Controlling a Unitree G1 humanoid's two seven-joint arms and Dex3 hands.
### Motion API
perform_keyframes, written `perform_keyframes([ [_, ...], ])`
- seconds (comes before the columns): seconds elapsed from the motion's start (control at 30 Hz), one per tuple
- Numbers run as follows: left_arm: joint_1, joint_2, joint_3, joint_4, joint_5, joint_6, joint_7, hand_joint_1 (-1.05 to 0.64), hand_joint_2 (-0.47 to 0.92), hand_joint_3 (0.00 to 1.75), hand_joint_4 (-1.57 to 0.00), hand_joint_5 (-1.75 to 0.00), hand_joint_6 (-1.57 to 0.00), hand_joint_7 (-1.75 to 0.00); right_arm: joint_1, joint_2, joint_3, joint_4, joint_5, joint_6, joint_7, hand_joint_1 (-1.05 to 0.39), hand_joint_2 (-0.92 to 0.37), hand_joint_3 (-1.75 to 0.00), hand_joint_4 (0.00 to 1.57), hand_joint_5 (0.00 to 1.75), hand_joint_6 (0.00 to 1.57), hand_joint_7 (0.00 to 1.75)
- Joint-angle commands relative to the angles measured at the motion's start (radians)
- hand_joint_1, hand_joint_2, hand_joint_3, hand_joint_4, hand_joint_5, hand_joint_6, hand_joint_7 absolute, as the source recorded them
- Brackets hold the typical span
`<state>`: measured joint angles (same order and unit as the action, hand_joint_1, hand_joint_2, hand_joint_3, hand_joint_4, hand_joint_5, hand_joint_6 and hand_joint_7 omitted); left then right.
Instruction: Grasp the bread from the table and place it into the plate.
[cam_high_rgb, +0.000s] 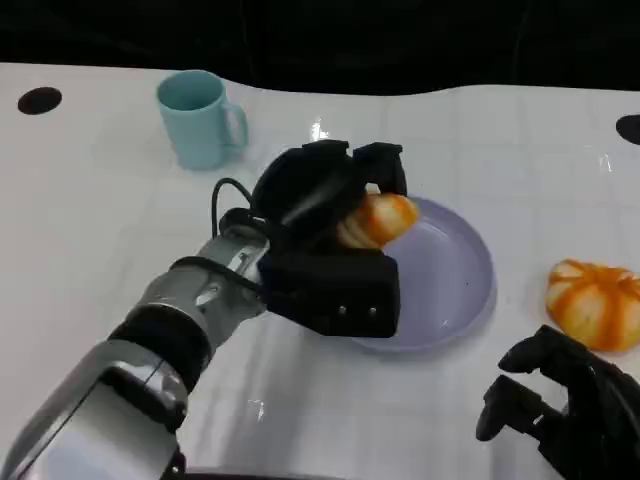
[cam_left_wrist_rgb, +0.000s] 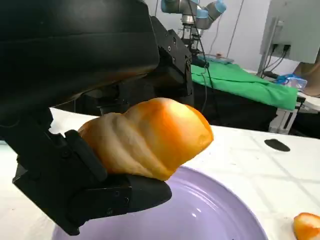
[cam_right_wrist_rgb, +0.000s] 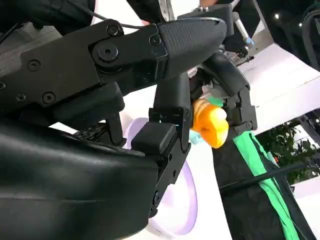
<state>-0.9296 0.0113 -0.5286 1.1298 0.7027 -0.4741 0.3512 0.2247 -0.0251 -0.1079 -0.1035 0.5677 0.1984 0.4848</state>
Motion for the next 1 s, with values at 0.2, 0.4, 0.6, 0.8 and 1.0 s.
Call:
perform_keyframes([
  [0.2, -0.046, -0.040, -0.031, 0.056, 0.001, 0.007, -0.038, -0.24, 0.60, 0.93, -0.86, -1.75, -0.64, -1.75, 0.011, -0.007, 0.005, -0.022, -0.011, -0.005, -0.008, -0.51, -0.92, -0.24, 0.72, 1.54, 0.78, 1.05],
  [0.4, -0.054, -0.051, -0.001, 0.071, -0.063, 0.024, -0.198, -0.26, 0.73, 0.59, -0.71, -1.24, -0.70, -0.94, 0.010, -0.007, 0.007, -0.018, -0.003, -0.008, -0.001, -0.51, -0.92, -0.24, 0.72, 1.53, 0.78, 1.05],
  [0.6, -0.067, -0.038, -0.042, 0.069, -0.025, 0.038, -0.254, -0.41, 0.92, 0.35, -0.43, -0.73, -0.50, -0.34, 0.016, -0.009, 0.010, -0.031, -0.007, -0.005, -0.010, -0.51, -0.92, -0.25, 0.72, 1.54, 0.78, 1.06],
  [0.8, -0.084, -0.034, -0.079, 0.060, 0.002, 0.092, -0.327, -0.77, 0.92, 0.60, -0.02, -0.42, -0.18, -0.10, 0.015, -0.009, 0.011, -0.033, -0.010, -0.005, -0.014, -0.51, -0.92, -0.25, 0.72, 1.55, 0.78, 1.06],
  [1.0, -0.091, -0.025, -0.087, 0.044, 0.004, 0.116, -0.388, -1.03, 0.92, 0.82, 0.00, -0.07, -0.08, -0.04, 0.013, -0.008, 0.011, -0.032, -0.007, -0.004, -0.013, -0.51, -0.92, -0.24, 0.72, 1.55, 0.78, 1.06],
])
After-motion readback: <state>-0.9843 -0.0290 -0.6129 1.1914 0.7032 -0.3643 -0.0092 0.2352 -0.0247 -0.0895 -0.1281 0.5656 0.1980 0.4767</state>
